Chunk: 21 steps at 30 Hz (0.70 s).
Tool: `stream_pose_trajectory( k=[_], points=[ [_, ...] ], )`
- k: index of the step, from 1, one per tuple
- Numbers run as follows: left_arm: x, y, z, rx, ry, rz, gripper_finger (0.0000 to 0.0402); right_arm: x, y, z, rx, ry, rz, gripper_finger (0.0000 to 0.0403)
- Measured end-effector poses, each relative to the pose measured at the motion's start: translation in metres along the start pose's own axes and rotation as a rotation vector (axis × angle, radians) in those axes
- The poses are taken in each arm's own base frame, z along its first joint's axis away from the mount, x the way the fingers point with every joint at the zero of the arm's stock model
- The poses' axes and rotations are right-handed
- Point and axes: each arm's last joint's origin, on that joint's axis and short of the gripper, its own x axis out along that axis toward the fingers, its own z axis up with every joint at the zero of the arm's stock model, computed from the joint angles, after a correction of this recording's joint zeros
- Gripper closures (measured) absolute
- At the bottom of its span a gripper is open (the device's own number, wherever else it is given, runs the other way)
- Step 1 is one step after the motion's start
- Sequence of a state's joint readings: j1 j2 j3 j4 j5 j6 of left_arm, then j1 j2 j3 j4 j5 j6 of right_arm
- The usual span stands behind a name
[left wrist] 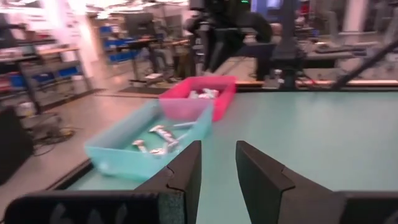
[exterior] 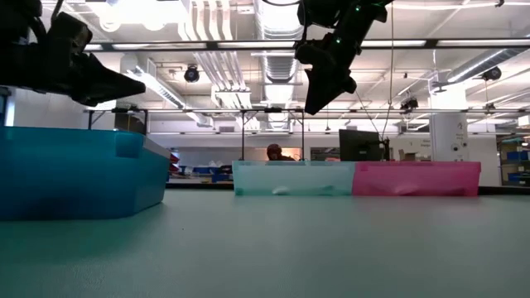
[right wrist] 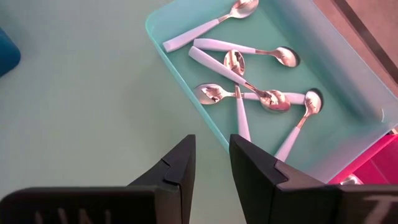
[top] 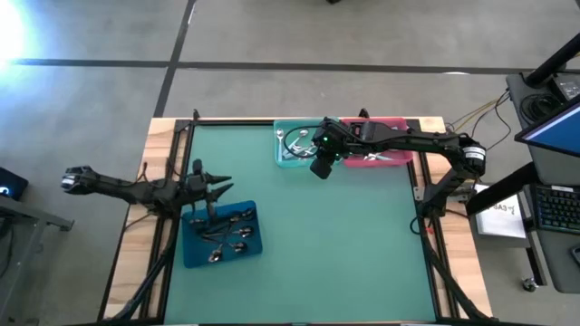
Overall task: Sort silverware by color (type)
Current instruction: Return to Home Position
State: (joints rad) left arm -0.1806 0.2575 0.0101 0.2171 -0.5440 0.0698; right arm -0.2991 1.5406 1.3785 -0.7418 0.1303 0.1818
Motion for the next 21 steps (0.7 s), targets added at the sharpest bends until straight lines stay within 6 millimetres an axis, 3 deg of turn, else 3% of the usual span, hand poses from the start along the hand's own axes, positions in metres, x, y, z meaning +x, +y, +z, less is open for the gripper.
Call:
stream_pose_trajectory(
  k=[8,21],
  points=[
    [-0.005,0.009,-0.005,0.025,0.048,0.245,0.0318,0.000,0.000,0.000,0.000,0.000,0.000,0.0314],
    [-0.013,0.015,0.002,-0.045,-0.036,0.261,0.0318,0.000,0.000,0.000,-0.001,0.000,0.000,0.0314]
  ],
)
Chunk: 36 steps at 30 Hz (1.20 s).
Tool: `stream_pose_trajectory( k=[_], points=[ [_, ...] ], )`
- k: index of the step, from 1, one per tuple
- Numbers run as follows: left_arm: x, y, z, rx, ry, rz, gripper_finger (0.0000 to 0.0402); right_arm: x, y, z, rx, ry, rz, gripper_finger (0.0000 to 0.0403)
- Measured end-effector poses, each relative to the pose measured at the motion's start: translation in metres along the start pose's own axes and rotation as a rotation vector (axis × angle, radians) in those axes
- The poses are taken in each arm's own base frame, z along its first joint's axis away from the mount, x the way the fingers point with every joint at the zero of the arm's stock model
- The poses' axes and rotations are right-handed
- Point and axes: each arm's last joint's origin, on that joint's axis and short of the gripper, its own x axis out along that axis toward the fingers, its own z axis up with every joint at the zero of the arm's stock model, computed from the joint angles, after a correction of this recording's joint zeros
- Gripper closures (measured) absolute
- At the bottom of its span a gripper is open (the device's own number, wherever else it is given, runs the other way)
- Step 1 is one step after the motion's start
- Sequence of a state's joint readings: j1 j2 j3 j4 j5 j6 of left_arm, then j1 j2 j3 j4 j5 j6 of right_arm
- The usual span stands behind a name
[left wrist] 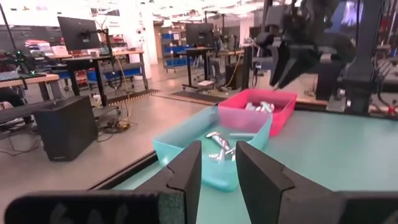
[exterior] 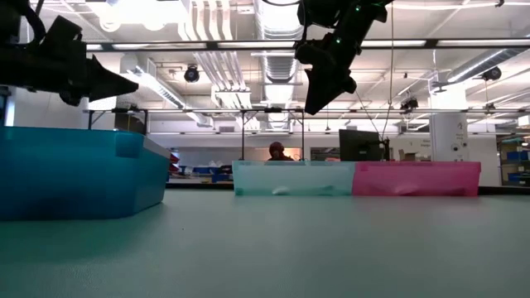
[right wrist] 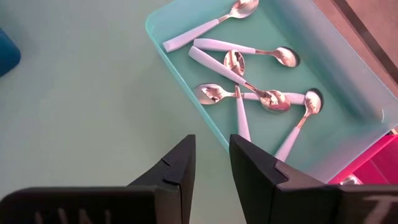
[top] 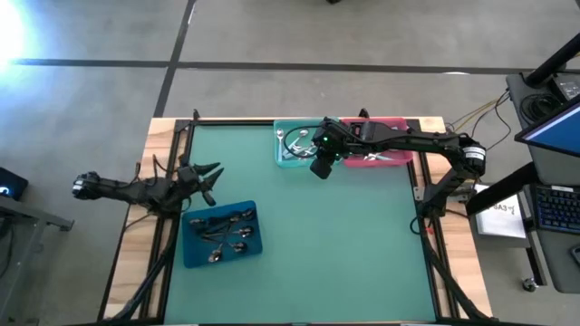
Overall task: Sort silverware by color (type)
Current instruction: Return to Home Position
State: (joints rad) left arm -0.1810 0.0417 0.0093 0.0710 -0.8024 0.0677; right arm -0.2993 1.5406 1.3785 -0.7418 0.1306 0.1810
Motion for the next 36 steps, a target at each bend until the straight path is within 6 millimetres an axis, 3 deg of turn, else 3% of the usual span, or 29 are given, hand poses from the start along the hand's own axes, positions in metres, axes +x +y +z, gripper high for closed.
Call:
stream_pose_trajectory(
  k=[14,36],
  points=[
    [-0.0011,0.0031,0.0015,0.111,0.005,0.066,0.0318,0.0000,0.0001,0.0000,0.001,0.000,0.000,0.0314],
    [-0.0010,0.0028,0.0017,0.106,0.006,0.062,0.0318,0.0000,0.0000,0.0000,0.001,0.000,0.000,0.0314]
  ],
)
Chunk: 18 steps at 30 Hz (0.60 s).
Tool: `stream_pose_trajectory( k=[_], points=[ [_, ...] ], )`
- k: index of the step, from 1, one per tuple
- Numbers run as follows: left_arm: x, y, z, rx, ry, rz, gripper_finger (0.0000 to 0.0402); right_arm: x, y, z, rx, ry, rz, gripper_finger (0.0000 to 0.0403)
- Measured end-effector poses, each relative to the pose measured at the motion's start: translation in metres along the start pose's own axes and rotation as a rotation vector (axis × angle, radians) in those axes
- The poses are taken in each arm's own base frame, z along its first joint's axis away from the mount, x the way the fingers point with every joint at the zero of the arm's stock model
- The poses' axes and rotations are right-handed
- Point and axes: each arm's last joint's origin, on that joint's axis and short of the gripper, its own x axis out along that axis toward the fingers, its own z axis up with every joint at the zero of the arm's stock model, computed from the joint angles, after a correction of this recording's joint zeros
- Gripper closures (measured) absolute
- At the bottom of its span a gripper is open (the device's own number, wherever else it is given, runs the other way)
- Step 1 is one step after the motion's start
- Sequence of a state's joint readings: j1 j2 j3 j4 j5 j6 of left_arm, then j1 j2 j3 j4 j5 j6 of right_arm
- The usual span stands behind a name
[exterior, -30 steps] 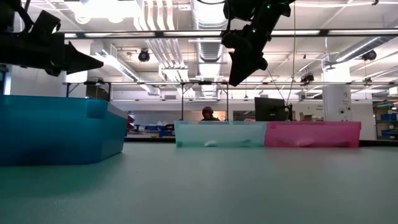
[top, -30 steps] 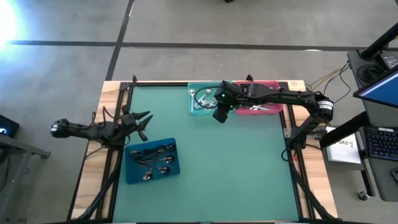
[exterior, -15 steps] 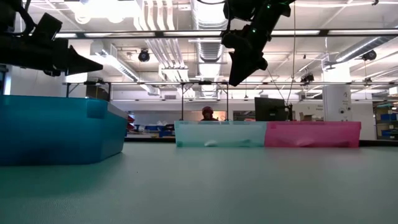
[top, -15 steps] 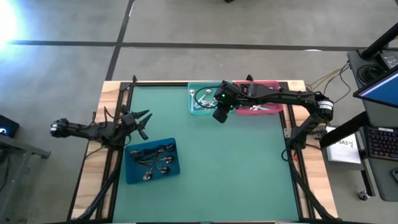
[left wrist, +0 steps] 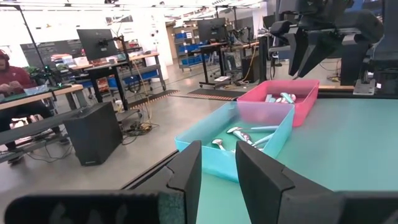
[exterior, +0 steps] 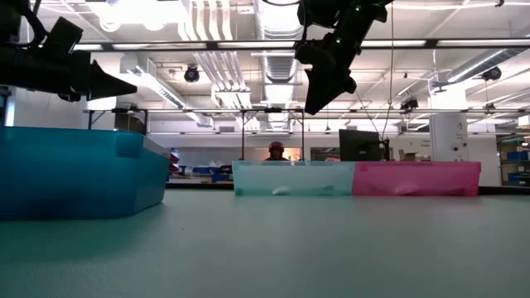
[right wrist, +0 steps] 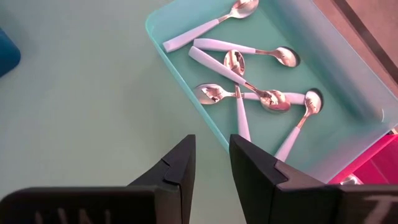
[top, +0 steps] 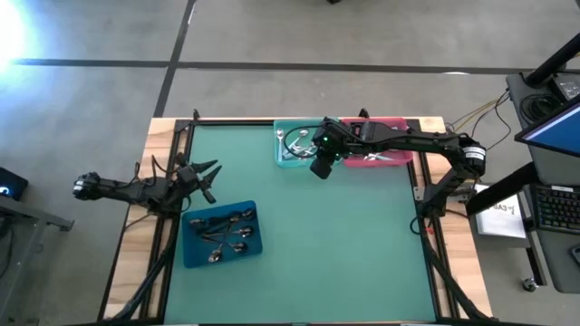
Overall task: Sort silverware by color (type)
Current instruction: Return to Home Position
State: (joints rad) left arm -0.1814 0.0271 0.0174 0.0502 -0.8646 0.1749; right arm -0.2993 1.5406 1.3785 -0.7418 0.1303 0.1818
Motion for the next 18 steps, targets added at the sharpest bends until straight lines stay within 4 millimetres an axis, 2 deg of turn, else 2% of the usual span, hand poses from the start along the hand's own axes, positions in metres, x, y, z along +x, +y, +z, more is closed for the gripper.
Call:
stream_pose_trajectory(
  k=[18],
  points=[
    [0.0000,0.0001,0.0003,-0.001,-0.001,0.000,0.0318,0.0000,0.0003,0.0012,-0.017,-0.012,0.002,0.0314]
  ],
)
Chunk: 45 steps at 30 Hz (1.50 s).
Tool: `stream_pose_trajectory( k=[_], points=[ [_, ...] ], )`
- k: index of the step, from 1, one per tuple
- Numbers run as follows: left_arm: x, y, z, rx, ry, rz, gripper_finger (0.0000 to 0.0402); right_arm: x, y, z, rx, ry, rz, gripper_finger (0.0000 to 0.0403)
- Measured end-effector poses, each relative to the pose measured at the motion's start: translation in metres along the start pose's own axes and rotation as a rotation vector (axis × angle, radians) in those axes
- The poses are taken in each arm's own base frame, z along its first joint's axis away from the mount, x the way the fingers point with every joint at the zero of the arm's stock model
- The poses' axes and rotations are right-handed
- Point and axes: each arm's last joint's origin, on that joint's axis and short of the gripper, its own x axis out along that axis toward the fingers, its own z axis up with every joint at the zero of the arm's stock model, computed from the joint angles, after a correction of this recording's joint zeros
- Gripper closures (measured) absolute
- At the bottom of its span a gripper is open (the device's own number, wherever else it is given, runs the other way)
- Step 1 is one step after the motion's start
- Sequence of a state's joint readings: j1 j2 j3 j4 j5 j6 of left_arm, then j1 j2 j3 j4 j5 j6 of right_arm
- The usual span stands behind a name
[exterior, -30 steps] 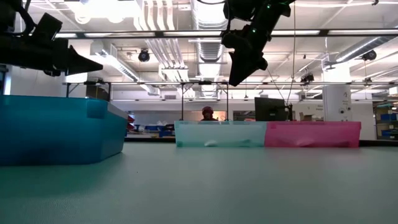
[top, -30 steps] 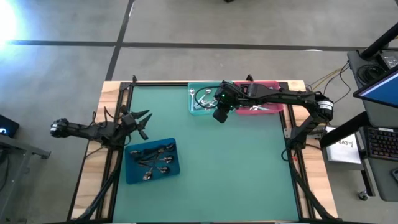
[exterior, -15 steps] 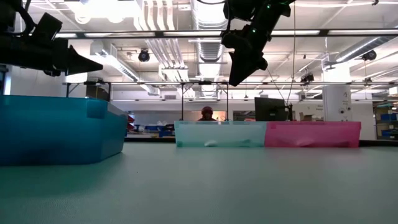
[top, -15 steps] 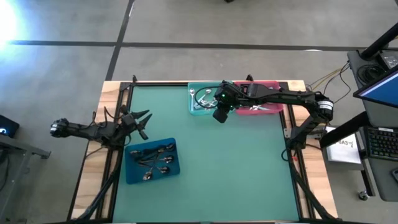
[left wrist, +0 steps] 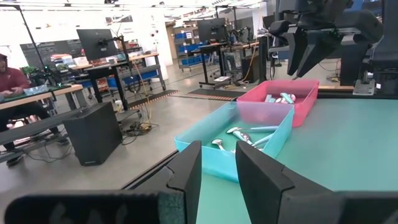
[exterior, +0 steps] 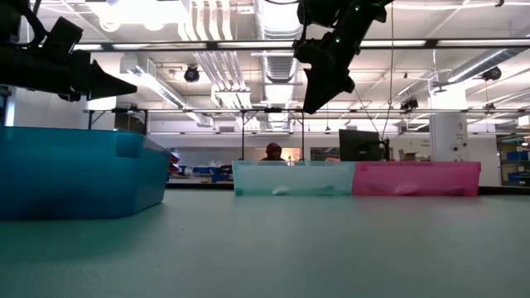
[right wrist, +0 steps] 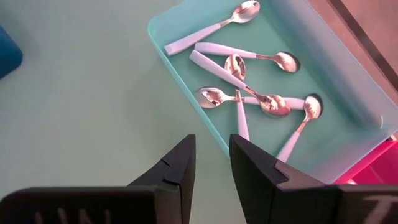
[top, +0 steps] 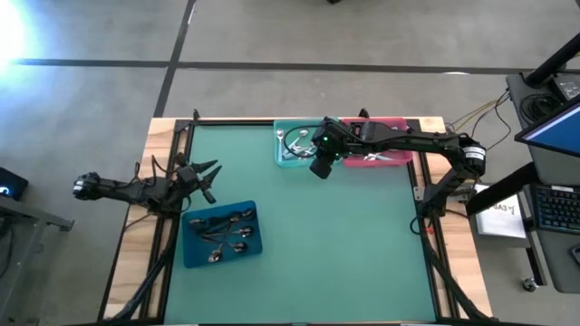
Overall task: Sort silverware by color (type)
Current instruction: Return to Home Position
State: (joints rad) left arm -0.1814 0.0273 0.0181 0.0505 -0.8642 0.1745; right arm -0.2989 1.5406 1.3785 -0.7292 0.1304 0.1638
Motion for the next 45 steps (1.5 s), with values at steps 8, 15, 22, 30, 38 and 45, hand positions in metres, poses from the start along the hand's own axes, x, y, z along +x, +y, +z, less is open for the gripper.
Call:
stream_pose_trajectory(
  k=[8,15,22,30,38,45],
  points=[
    [0.000,0.000,0.000,0.000,0.000,0.000,0.0318,-0.010,-0.001,0.000,0.003,-0.032,0.007,0.0314],
    [0.000,0.000,0.000,0.001,0.001,-0.001,0.0318,-0.050,-0.002,-0.007,0.261,-0.271,0.086,0.0314],
    [0.000,0.000,0.000,0.002,0.002,-0.001,0.0318,-0.078,-0.013,-0.050,0.198,-0.788,0.205,0.0314],
    [0.000,0.000,0.000,0.003,0.002,-0.001,0.0318,-0.055,-0.026,-0.135,0.125,-0.971,0.216,0.0314],
    [0.000,0.000,0.000,0.003,0.003,-0.001,0.0318,-0.041,-0.041,-0.190,0.130,-0.978,0.187,0.0314],
    [0.000,0.000,0.000,0.003,0.003,-0.001,0.0318,-0.050,-0.050,-0.218,0.065,-1.114,0.198,0.0314]
  ],
)
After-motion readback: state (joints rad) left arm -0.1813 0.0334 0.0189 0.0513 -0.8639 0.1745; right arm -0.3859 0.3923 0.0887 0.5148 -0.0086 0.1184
